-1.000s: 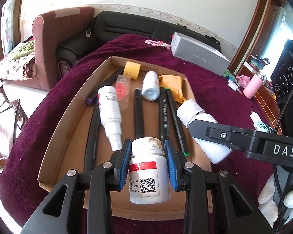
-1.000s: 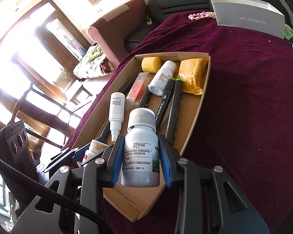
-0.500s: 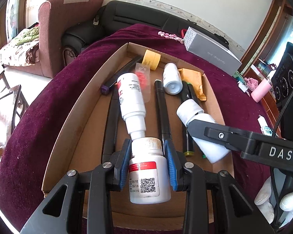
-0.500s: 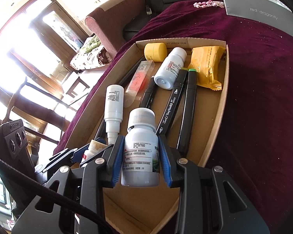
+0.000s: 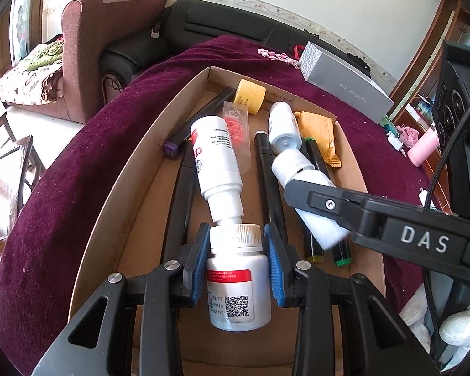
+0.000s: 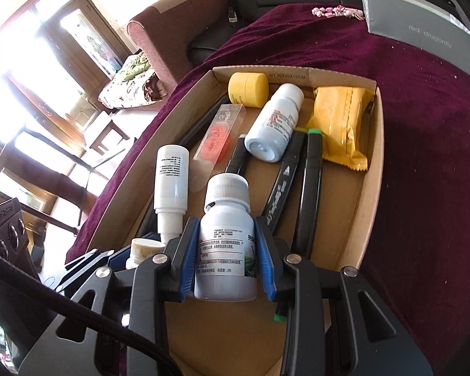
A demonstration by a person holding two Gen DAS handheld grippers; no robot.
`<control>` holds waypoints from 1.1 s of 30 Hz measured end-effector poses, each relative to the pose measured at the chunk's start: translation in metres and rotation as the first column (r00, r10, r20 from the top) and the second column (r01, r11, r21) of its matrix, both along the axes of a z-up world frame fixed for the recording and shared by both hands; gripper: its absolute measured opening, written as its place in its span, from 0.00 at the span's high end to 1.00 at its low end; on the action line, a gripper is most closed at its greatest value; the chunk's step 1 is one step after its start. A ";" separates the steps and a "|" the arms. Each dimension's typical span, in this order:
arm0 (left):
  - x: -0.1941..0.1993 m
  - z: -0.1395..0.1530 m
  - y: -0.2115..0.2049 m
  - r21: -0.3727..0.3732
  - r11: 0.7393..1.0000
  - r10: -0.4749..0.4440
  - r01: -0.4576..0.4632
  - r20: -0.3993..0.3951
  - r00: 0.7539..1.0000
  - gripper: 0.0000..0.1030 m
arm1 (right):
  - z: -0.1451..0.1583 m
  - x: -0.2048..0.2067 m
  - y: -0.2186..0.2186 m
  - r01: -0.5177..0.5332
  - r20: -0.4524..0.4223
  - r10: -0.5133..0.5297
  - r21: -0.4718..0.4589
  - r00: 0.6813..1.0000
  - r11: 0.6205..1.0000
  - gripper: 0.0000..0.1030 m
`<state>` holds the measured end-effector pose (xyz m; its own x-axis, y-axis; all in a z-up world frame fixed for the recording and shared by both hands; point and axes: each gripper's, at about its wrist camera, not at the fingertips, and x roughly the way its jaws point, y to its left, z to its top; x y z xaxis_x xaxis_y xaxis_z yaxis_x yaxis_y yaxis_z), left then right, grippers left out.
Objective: Organize objects
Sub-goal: 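Lower both bottles into the tray and open both tools to release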
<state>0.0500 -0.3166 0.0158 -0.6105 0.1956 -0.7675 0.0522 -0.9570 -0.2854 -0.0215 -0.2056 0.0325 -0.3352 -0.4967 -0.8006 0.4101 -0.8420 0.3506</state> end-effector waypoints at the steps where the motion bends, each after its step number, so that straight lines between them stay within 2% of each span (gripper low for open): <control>1: -0.001 0.000 0.000 -0.003 1.000 0.000 0.000 -0.002 1.000 0.71 | 0.000 -0.002 -0.002 0.002 -0.007 -0.002 0.009 1.000 1.000 0.68; 7: -0.003 0.000 -0.001 0.002 1.000 0.005 -0.005 -0.008 1.000 0.71 | -0.001 -0.010 -0.014 -0.006 -0.027 0.007 0.050 1.000 0.999 0.68; 12: -0.003 -0.001 -0.006 0.033 0.999 0.008 -0.008 -0.022 1.000 0.71 | -0.011 -0.012 -0.015 -0.005 0.009 0.005 0.055 1.000 0.998 0.68; 14: -0.003 -0.001 -0.008 0.059 0.998 0.006 -0.004 -0.030 1.000 0.64 | -0.011 -0.012 -0.014 0.001 0.005 -0.001 0.059 1.000 0.998 0.68; 15: -0.003 -0.001 -0.008 0.074 0.997 0.001 0.002 -0.036 0.999 0.61 | -0.010 -0.012 -0.014 0.005 0.003 -0.006 0.065 1.000 0.998 0.64; 17: -0.002 0.000 -0.007 0.085 0.996 -0.011 0.014 -0.045 0.999 0.48 | -0.010 -0.012 -0.013 0.015 0.004 -0.015 0.057 1.000 0.998 0.53; 19: -0.002 0.001 -0.006 0.082 0.996 -0.013 0.017 -0.046 0.999 0.46 | -0.008 -0.012 -0.011 0.021 0.004 -0.022 0.042 1.000 0.999 0.47; 24: -0.002 0.001 -0.009 0.098 0.995 -0.003 0.007 -0.041 0.999 0.46 | -0.004 -0.011 -0.005 0.021 0.010 -0.021 0.013 1.000 1.000 0.47; 28: 0.002 0.001 -0.017 0.164 0.986 0.027 -0.021 -0.033 0.999 0.46 | 0.003 -0.005 -0.007 0.020 -0.010 -0.020 -0.005 1.000 1.000 0.47; 33: 0.012 0.011 -0.021 0.186 0.982 0.054 -0.042 -0.059 0.997 0.46 | 0.011 0.001 -0.004 0.021 -0.020 -0.021 -0.032 1.000 0.999 0.44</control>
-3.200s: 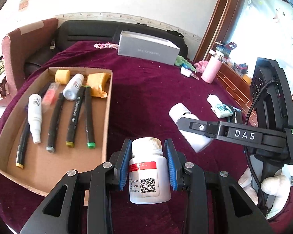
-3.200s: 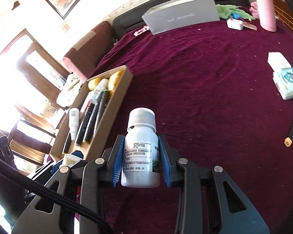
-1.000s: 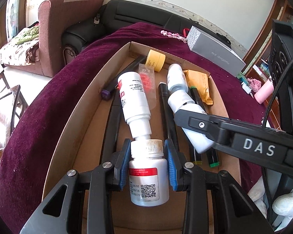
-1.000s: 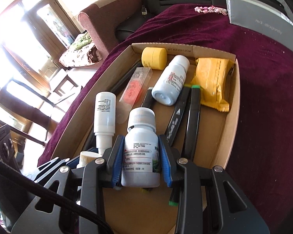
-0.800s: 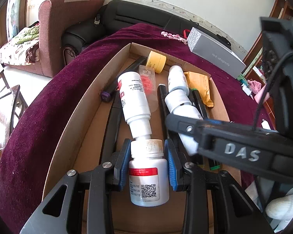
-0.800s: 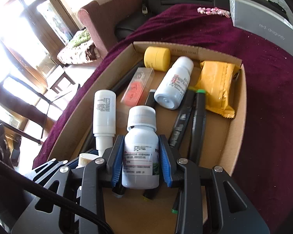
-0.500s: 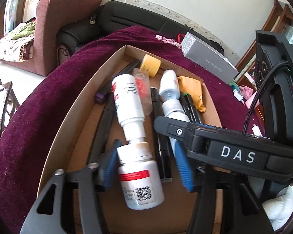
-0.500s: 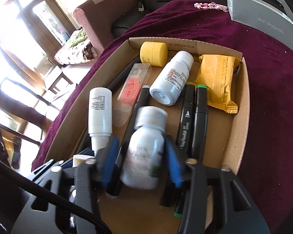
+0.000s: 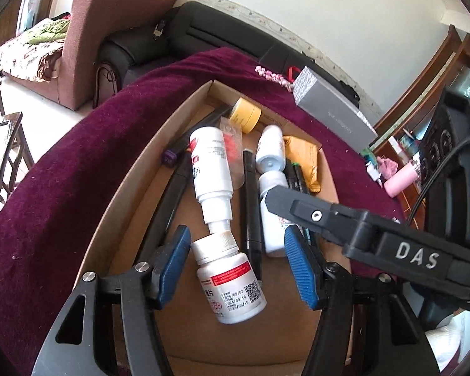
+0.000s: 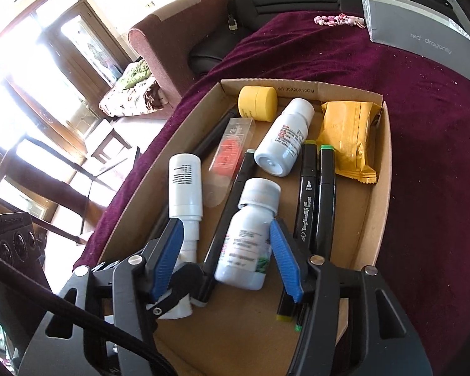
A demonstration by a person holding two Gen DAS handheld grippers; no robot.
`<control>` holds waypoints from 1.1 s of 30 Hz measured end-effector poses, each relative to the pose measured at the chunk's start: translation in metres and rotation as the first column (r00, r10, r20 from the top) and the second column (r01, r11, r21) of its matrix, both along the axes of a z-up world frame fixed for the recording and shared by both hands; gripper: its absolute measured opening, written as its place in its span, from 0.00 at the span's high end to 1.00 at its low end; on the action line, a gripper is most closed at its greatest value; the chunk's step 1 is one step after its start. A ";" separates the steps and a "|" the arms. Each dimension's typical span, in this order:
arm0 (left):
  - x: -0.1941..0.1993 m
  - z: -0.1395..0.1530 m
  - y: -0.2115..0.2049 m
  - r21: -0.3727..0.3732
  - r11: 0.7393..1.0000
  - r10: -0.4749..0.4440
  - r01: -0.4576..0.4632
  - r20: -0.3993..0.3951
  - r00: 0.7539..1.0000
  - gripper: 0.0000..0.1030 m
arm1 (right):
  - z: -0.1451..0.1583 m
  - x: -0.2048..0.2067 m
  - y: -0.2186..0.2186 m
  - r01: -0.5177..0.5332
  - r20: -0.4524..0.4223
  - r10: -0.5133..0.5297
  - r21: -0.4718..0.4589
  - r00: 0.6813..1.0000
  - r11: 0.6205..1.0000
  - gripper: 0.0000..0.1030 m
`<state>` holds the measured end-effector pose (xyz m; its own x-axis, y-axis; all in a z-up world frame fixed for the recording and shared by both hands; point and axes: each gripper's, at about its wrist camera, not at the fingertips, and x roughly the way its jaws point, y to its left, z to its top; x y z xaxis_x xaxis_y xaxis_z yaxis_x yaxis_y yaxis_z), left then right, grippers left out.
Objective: Organize objects
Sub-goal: 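Lower both bottles into the tray and open both tools to release, then withdraw both open tools from the tray toward the black packet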
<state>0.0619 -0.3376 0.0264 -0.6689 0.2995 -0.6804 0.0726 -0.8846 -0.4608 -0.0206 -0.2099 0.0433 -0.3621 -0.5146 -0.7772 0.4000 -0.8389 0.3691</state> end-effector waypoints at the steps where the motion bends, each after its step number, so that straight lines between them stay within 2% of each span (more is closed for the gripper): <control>1: 0.002 0.001 0.000 0.004 1.000 0.002 -0.002 -0.001 1.000 0.45 | 0.001 0.002 0.001 0.000 0.000 0.000 -0.004 1.000 1.000 0.44; 15: 0.028 0.016 -0.006 0.045 0.998 0.043 -0.041 -0.033 0.999 0.45 | 0.017 0.024 0.025 0.021 -0.012 -0.023 -0.101 1.000 0.995 0.42; 23: 0.038 0.031 0.013 0.033 0.999 0.010 -0.008 -0.057 0.998 0.45 | 0.028 0.038 0.049 0.052 -0.020 -0.056 -0.148 0.998 0.988 0.40; 33: 0.050 0.049 0.038 -0.018 0.999 -0.030 0.029 -0.075 0.997 0.45 | 0.037 0.051 0.078 0.087 -0.033 -0.096 -0.201 0.995 0.976 0.38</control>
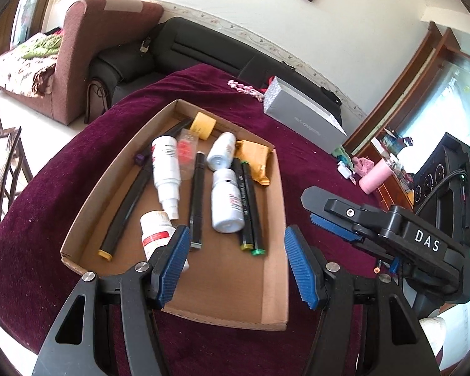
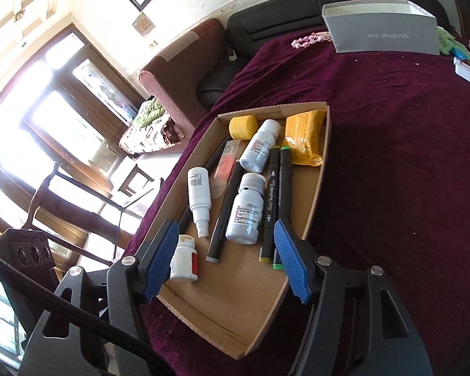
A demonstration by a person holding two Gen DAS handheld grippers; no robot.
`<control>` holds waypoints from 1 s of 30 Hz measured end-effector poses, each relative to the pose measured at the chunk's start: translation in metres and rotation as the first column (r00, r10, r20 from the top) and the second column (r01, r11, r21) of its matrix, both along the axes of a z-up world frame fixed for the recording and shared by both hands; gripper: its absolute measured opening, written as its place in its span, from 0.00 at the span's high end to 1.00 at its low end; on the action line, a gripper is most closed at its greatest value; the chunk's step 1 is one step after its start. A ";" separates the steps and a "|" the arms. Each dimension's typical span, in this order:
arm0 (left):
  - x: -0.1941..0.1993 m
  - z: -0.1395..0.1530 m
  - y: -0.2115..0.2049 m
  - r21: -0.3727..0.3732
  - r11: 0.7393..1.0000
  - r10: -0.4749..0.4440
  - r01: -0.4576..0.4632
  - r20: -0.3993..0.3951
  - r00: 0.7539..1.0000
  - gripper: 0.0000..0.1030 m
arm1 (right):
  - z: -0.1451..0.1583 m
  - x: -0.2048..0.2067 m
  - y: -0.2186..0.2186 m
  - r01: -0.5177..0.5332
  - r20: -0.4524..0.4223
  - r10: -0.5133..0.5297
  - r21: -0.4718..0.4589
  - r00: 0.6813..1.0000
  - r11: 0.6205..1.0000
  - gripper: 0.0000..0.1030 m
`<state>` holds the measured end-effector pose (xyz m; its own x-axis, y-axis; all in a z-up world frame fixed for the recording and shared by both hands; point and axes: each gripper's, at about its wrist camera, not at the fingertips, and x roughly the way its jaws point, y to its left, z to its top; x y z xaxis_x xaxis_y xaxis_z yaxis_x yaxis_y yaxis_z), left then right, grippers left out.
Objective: Organize objects
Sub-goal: 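Withdraw both open tools from the tray toward the black packet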
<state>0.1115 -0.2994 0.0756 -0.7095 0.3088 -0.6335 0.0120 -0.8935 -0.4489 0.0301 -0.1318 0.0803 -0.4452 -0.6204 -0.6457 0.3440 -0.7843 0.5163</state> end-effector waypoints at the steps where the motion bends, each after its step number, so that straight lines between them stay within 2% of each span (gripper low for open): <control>1: 0.001 0.003 0.005 -0.008 1.000 -0.009 0.008 -0.005 1.000 0.45 | 0.000 0.001 0.005 0.005 -0.001 -0.005 -0.006 1.000 1.000 0.38; 13: -0.002 0.026 0.074 -0.121 0.984 -0.134 0.131 -0.018 0.991 0.45 | -0.001 0.006 0.085 0.125 -0.007 -0.125 -0.059 0.992 0.990 0.35; 17: -0.006 0.031 0.098 -0.128 0.976 -0.179 0.176 -0.014 0.984 0.45 | -0.003 0.007 0.117 0.188 -0.004 -0.189 -0.071 0.982 0.980 0.35; 24: -0.016 0.041 0.142 -0.184 0.954 -0.242 0.235 -0.014 0.970 0.45 | -0.002 0.009 0.159 0.268 -0.015 -0.269 -0.053 0.963 0.962 0.34; 30: -0.028 0.048 0.188 -0.239 0.924 -0.310 0.298 -0.011 0.951 0.45 | 0.002 0.012 0.190 0.319 -0.038 -0.321 -0.050 0.946 0.947 0.34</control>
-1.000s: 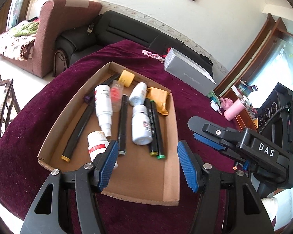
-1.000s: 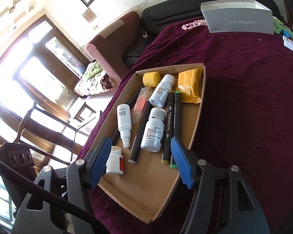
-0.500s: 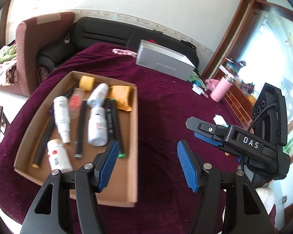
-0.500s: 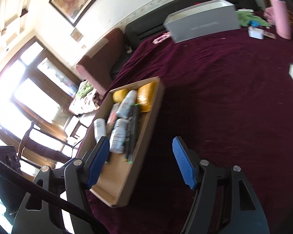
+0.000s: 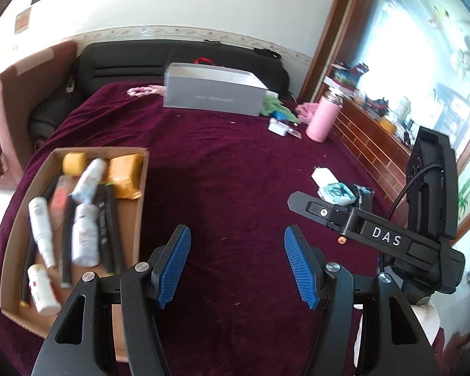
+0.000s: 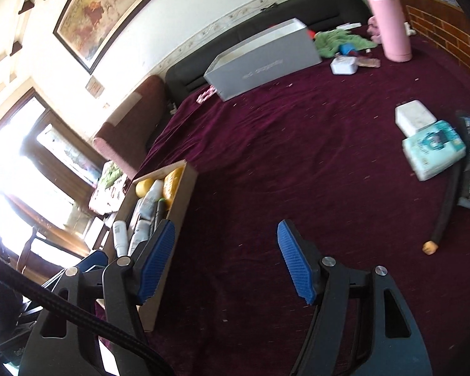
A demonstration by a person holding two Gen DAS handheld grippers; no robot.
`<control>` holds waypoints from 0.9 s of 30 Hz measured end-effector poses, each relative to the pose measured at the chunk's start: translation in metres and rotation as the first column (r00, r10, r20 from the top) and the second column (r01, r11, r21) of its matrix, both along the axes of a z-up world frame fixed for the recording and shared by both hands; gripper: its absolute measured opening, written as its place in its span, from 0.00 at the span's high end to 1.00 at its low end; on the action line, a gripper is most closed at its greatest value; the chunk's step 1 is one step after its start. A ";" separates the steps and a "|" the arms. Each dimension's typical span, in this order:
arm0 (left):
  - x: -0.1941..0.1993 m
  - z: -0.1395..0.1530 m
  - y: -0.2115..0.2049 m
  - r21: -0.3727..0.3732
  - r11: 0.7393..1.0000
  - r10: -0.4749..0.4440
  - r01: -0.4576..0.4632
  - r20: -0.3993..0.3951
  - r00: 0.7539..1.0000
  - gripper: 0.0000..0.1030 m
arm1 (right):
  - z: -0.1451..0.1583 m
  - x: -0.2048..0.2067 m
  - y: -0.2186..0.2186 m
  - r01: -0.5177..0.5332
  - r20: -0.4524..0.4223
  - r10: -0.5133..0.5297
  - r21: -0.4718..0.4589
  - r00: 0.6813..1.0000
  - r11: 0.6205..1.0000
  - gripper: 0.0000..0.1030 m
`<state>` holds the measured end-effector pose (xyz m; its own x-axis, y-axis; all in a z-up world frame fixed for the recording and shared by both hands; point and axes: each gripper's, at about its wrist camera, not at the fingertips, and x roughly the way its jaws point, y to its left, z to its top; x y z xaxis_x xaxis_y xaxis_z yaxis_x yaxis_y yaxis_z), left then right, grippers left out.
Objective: Organize objects
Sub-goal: 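Withdraw both open tools from the tray toward the black packet, then grasp black marker with left tool while right tool grasps black snack packet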
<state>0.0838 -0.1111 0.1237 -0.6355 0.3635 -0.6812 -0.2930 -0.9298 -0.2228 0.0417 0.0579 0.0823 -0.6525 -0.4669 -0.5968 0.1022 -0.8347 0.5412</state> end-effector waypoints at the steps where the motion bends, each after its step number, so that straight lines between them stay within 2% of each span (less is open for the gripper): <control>1: -0.002 0.000 0.008 -0.007 1.000 -0.011 0.011 0.004 1.000 0.45 | 0.001 0.001 0.007 0.010 -0.005 -0.010 0.002 1.000 1.000 0.34; 7: -0.016 -0.008 0.054 0.010 0.997 -0.081 0.081 0.054 0.995 0.45 | 0.009 0.010 0.061 0.092 -0.029 -0.092 0.005 0.995 0.996 0.32; 11: -0.020 -0.008 0.086 0.000 0.990 -0.141 0.141 0.055 0.989 0.45 | 0.012 0.019 0.106 0.168 -0.035 -0.168 0.006 0.985 0.986 0.29; 18: -0.038 -0.015 0.133 -0.021 0.977 -0.211 0.214 0.086 0.974 0.46 | 0.000 0.027 0.172 0.293 0.005 -0.293 0.019 0.956 0.956 0.29; 27: -0.059 -0.041 0.141 -0.007 0.979 -0.198 0.202 0.166 0.966 0.46 | -0.027 0.017 0.179 0.219 0.093 -0.219 0.007 0.971 0.976 0.29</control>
